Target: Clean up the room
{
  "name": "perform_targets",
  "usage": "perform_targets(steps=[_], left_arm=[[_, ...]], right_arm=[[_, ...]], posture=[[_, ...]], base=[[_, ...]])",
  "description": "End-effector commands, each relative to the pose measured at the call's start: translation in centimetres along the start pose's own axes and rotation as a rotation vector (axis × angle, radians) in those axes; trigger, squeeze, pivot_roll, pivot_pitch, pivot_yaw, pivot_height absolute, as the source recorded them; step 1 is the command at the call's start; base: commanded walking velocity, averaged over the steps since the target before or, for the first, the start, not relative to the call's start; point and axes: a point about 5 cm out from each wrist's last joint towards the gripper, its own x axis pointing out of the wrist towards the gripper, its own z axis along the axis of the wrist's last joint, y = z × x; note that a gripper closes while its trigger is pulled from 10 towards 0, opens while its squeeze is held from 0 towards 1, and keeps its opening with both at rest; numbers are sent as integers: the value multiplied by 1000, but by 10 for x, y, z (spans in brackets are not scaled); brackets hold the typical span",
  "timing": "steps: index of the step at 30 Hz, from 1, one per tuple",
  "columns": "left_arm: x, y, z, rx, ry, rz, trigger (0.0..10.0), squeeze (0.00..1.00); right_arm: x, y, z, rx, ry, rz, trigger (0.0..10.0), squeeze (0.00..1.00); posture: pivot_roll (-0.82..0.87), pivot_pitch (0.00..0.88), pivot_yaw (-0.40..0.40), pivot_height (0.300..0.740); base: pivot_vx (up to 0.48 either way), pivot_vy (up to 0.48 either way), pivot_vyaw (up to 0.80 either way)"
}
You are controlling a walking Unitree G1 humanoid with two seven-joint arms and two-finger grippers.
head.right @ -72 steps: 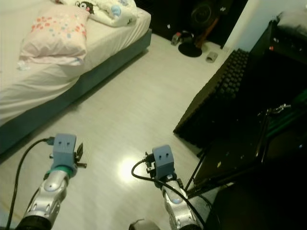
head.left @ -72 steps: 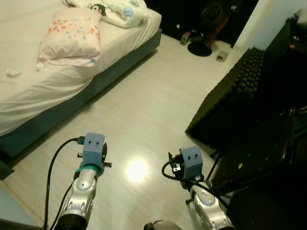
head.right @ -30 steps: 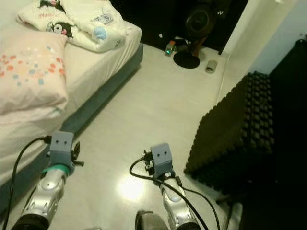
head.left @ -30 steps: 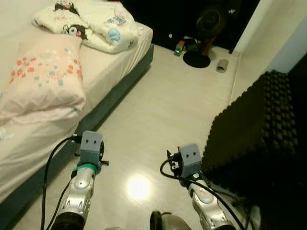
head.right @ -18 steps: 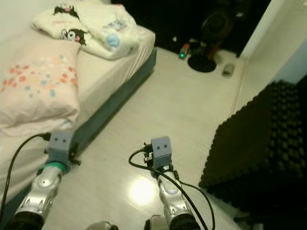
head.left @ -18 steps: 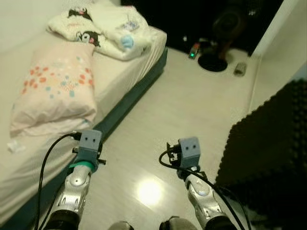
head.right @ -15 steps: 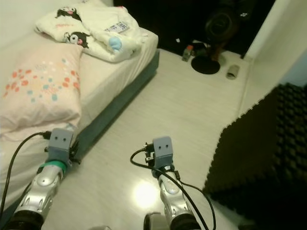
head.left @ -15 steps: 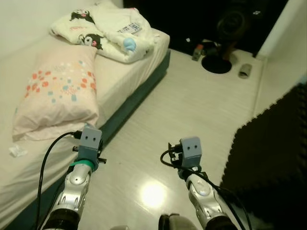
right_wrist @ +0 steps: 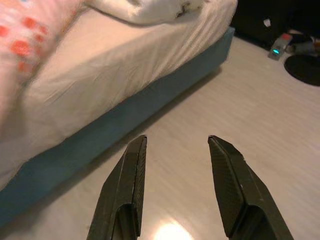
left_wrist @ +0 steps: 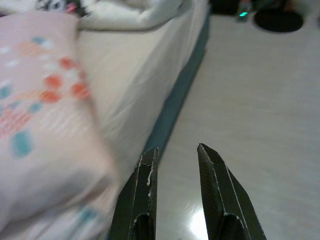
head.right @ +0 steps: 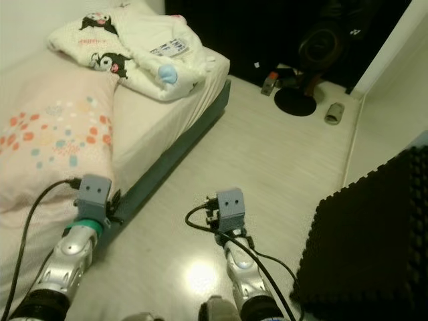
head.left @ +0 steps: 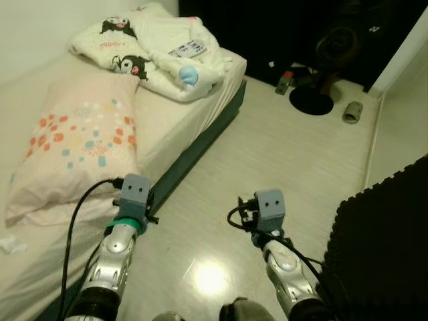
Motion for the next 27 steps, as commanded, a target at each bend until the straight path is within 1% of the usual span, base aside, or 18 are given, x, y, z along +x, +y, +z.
perform_targets(steps=[1,2,3,4,5,6,7,8,9,10,11,13,16,27], left_arm=[[1,-10,5,16,-14,-57,10000,0],[1,-10,5,16,-14,-57,10000,0],[2,-15,9,23,-32,-72,10000,0],[2,-15,9,23,-32,-72,10000,0],[3,-19,13,28,-47,-83,10000,0],[3,-19,13,28,-47,-83,10000,0],[4,-23,16,28,-58,-88,10000,0],[4,-23,16,28,-58,-88,10000,0],[6,-26,17,26,-64,-90,10000,0],[6,-26,17,26,-64,-90,10000,0],[8,-30,19,24,-68,-90,10000,0],[9,-33,19,21,-71,-88,10000,0],[11,-35,21,15,-72,-84,10000,0],[7,-26,17,25,-53,-67,10000,0]], right_arm=[[2,-23,3,-4,-5,-75,10000,0],[2,-23,3,-4,-5,-75,10000,0],[2,-34,6,-13,-11,-101,10000,0],[2,-34,6,-13,-11,-101,10000,0],[2,-45,8,-27,-11,-123,10000,0],[2,-45,8,-27,-11,-123,10000,0],[0,-55,8,-45,-10,-137,10000,0],[0,-55,8,-45,-10,-137,10000,0],[-1,-63,9,-60,-8,-149,10000,0],[-1,-63,9,-60,-8,-149,10000,0],[-2,-69,10,-70,-7,-156,10000,0],[-2,-71,11,-75,-8,-156,10000,0],[-2,-69,11,-83,-12,-143,10000,0],[0,-57,9,-89,-18,-102,10000,0]], posture=[[-22,16,28,740],[-22,16,28,740],[-25,17,26,740],[-25,17,26,740],[-29,17,21,740],[-29,17,21,740],[-26,19,13,740],[-26,19,13,740],[-24,19,10,740],[-24,19,10,740],[-16,20,-1,740],[-21,19,-4,740],[-24,17,-4,740],[-24,20,-2,740]], base=[[401,0,0],[401,0,0],[405,0,0],[405,0,0],[401,0,0],[401,0,0],[401,0,0],[401,0,0],[398,0,0],[398,0,0],[398,0,0],[398,0,0],[394,0,0],[380,0,0]])
